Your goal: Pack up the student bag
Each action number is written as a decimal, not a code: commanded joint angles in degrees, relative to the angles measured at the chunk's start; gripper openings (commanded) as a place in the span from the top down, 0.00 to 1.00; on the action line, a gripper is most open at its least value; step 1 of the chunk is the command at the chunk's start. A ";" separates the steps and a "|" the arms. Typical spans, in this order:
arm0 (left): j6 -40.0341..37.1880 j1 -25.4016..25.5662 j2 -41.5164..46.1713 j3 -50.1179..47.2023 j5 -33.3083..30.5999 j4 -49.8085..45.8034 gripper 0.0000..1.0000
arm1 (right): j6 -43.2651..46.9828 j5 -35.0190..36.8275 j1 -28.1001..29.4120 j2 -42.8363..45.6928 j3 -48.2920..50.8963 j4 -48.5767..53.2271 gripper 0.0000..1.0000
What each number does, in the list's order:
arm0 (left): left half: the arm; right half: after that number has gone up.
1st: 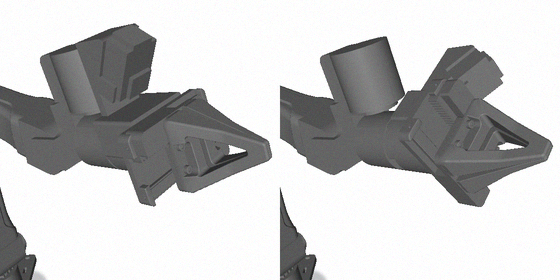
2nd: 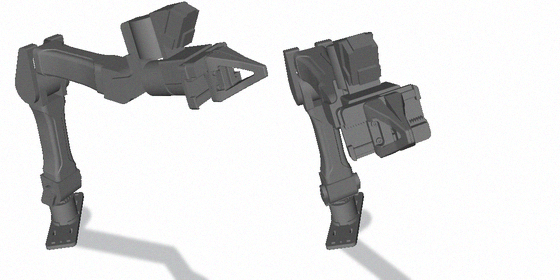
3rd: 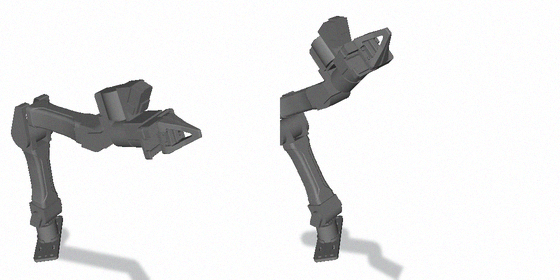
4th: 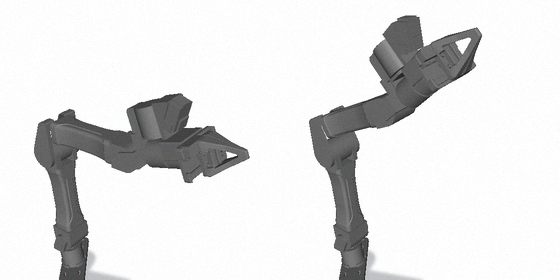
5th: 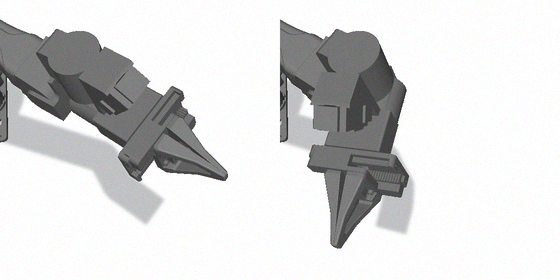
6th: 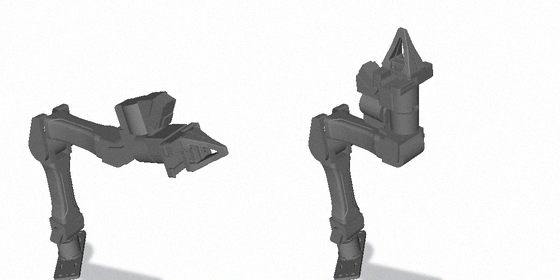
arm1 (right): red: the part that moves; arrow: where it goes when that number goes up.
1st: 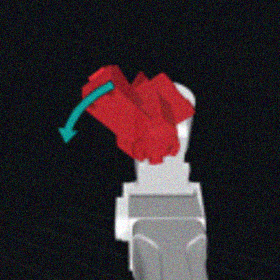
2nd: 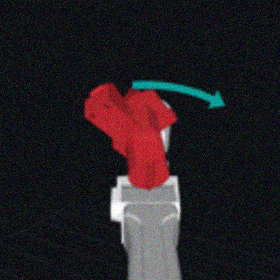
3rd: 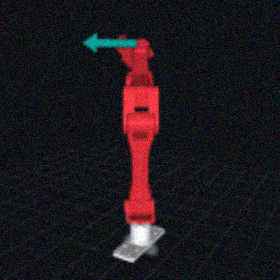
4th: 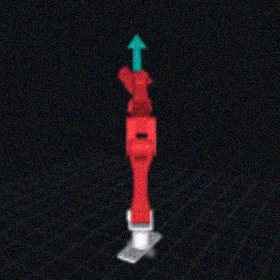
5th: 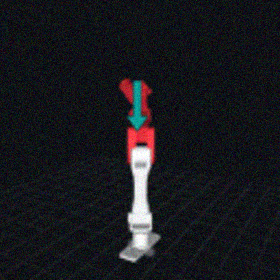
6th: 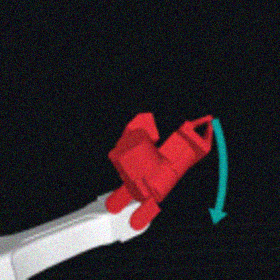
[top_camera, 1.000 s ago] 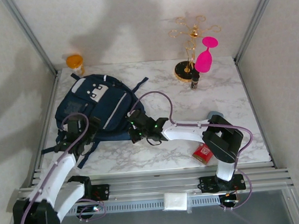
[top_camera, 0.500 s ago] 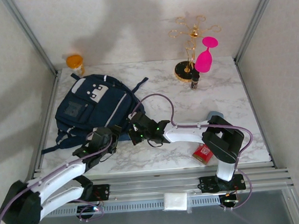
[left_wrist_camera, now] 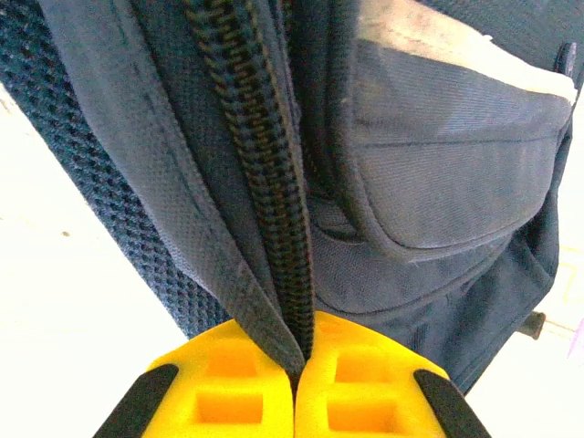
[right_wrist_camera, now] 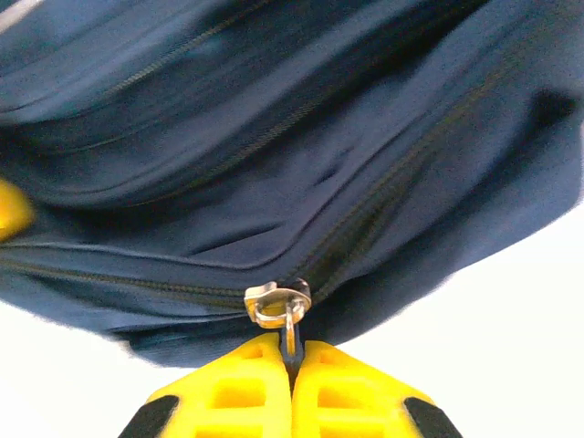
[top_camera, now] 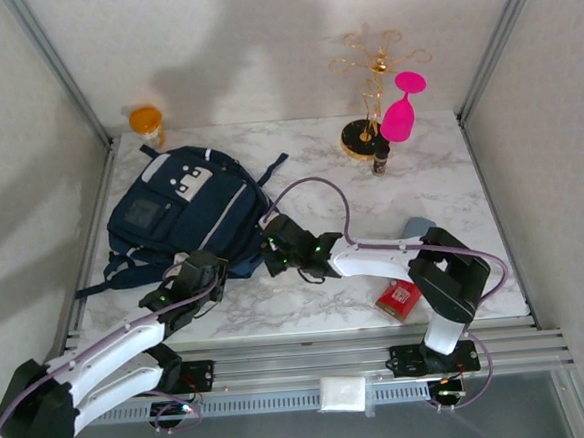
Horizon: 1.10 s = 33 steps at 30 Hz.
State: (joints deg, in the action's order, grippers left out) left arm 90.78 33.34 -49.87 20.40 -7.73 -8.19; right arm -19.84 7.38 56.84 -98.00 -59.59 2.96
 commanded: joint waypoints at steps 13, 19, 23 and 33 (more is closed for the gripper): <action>-23.99 -4.16 7.63 7.51 -8.96 -21.65 1.00 | -1.01 15.53 -9.32 8.52 7.10 8.82 1.00; -33.65 -4.00 -0.34 10.52 -4.57 -12.08 1.00 | -10.56 17.26 -8.42 20.47 17.79 17.58 1.00; -37.75 -3.99 -5.57 14.60 -4.84 -9.96 1.00 | -11.83 12.01 -3.82 24.98 22.46 14.99 1.00; -37.83 -9.08 -2.70 12.85 -4.68 -11.71 1.00 | 9.07 -10.78 -9.40 17.96 14.17 -4.91 0.53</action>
State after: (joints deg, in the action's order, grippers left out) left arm 55.68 25.54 -54.35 32.53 -8.38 -23.51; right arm -17.80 3.68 49.84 -77.56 -42.35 5.48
